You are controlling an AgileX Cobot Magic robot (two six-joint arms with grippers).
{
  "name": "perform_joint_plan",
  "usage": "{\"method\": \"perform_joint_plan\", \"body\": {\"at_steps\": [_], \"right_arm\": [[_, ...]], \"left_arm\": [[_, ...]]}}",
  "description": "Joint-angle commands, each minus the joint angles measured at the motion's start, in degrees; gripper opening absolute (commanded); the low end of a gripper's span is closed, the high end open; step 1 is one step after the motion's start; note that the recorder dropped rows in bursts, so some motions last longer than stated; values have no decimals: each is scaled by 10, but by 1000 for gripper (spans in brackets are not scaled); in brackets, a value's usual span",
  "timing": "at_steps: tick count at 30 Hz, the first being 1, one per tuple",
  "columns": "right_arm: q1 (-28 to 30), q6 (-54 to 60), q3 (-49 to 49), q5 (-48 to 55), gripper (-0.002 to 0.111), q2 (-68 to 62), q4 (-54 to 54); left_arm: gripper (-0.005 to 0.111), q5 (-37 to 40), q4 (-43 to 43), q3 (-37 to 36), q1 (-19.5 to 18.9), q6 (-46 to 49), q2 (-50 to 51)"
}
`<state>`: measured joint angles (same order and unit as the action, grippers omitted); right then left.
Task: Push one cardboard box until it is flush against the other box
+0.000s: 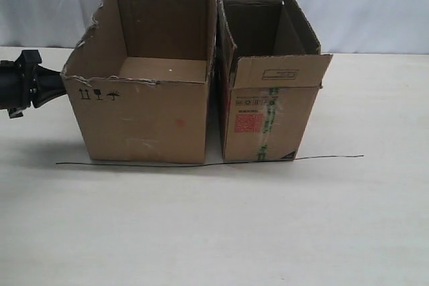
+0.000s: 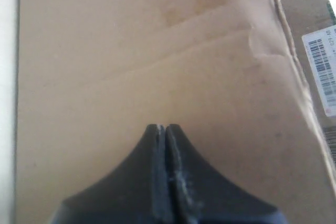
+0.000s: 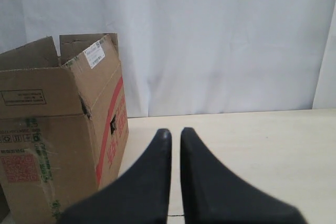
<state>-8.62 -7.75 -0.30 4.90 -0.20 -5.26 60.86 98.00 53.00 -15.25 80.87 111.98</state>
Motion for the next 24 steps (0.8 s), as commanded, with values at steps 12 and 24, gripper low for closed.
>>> {"method": "perform_joint_plan", "body": {"at_steps": [12, 24], "right_arm": [[-2, 0, 3, -4, 5, 2, 0], [-2, 0, 3, -4, 5, 2, 0]], "left_arm": [[0, 45, -98, 4, -27, -63, 1], [0, 84, -83, 4, -27, -107, 1]]}}
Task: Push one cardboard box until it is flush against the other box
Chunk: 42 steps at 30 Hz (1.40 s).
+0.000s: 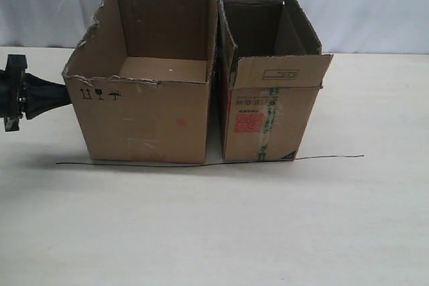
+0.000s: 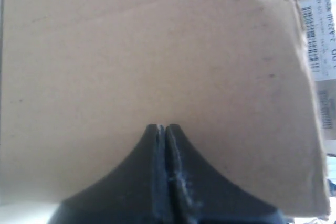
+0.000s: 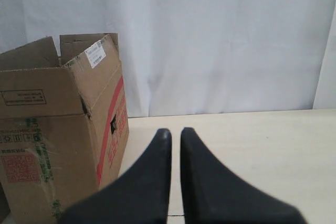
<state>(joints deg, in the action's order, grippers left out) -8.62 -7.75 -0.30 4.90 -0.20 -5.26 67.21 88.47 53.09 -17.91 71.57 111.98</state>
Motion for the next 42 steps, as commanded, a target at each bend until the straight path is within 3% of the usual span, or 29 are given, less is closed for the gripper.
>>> {"method": "perform_joint_plan", "body": {"at_steps": [1, 4, 9, 14, 17, 22, 30, 36, 42], "right_arm": [[-2, 0, 3, -4, 5, 2, 0], [-2, 0, 3, -4, 5, 2, 0], [-2, 0, 3, -4, 5, 2, 0], [-2, 0, 3, -4, 5, 2, 0], [-2, 0, 3, -4, 5, 2, 0], [-2, 0, 3, -4, 5, 2, 0], [-2, 0, 3, -4, 5, 2, 0], [-2, 0, 3, -4, 5, 2, 0], [-2, 0, 3, -4, 5, 2, 0]], "left_arm": [[0, 28, 18, 3, 1, -15, 1], [0, 28, 39, 3, 32, -15, 1], [0, 3, 41, 3, 39, -6, 1], [0, 0, 48, 3, -25, 8, -14], [0, -44, -27, 3, -64, 16, -87], [0, -114, -160, -6, -66, -26, -230], [0, -171, -53, -133, -61, -10, -494], [0, -235, -37, -260, -3, -10, -695], [0, -244, 100, -346, 35, -9, -832]]}}
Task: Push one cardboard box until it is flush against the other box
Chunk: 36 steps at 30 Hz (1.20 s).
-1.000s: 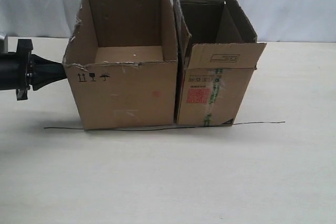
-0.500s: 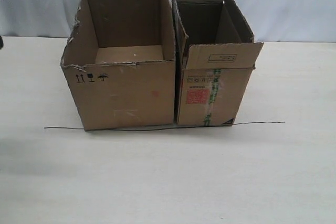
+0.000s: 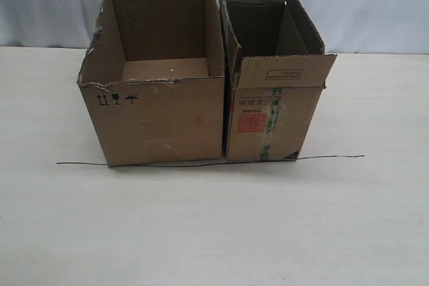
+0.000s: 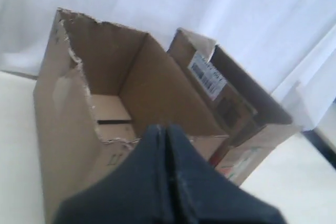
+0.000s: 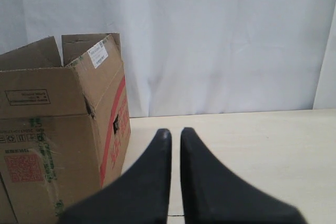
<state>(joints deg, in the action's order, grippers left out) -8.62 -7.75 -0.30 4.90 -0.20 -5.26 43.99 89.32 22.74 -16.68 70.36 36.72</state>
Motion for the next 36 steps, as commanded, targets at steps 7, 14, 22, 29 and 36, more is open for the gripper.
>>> {"method": "perform_joint_plan", "body": {"at_steps": [7, 14, 22, 29, 36], "right_arm": [[-2, 0, 3, -4, 5, 2, 0], [-2, 0, 3, -4, 5, 2, 0], [-2, 0, 3, -4, 5, 2, 0], [-2, 0, 3, -4, 5, 2, 0], [-2, 0, 3, -4, 5, 2, 0]], "left_arm": [[0, 71, 64, -54, 65, 0, -173], [0, 165, 55, -54, 91, 5, -185], [0, 63, 52, -54, 91, 14, -188], [0, -99, 16, -103, 158, -6, -356], [0, -203, 1, -173, 200, 38, -367]]}}
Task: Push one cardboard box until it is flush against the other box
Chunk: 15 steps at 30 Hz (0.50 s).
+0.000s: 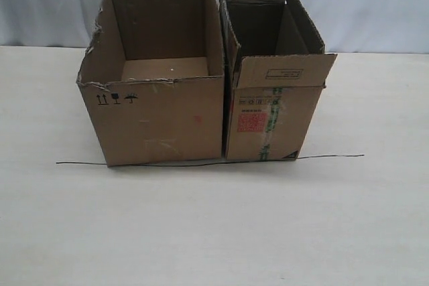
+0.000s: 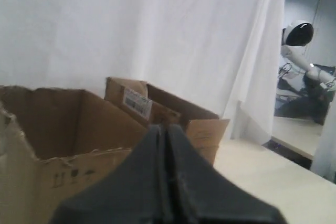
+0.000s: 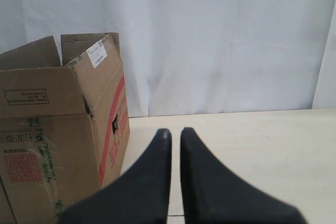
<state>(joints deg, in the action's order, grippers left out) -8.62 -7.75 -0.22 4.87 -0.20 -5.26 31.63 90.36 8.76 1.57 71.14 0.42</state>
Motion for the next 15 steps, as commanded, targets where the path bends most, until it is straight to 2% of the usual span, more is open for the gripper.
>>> {"method": "perform_joint_plan", "body": {"at_steps": [1, 5, 7, 15], "right_arm": [[-2, 0, 2, -3, 5, 2, 0], [-2, 0, 2, -3, 5, 2, 0], [-2, 0, 2, -3, 5, 2, 0], [-2, 0, 2, -3, 5, 2, 0]], "left_arm": [[0, -110, -10, -41, 18, 39, -4], [0, -208, -8, -57, 18, 40, -4], [0, -233, 6, -57, 18, 40, -4], [0, -243, 80, -57, 18, 38, -4]]}}
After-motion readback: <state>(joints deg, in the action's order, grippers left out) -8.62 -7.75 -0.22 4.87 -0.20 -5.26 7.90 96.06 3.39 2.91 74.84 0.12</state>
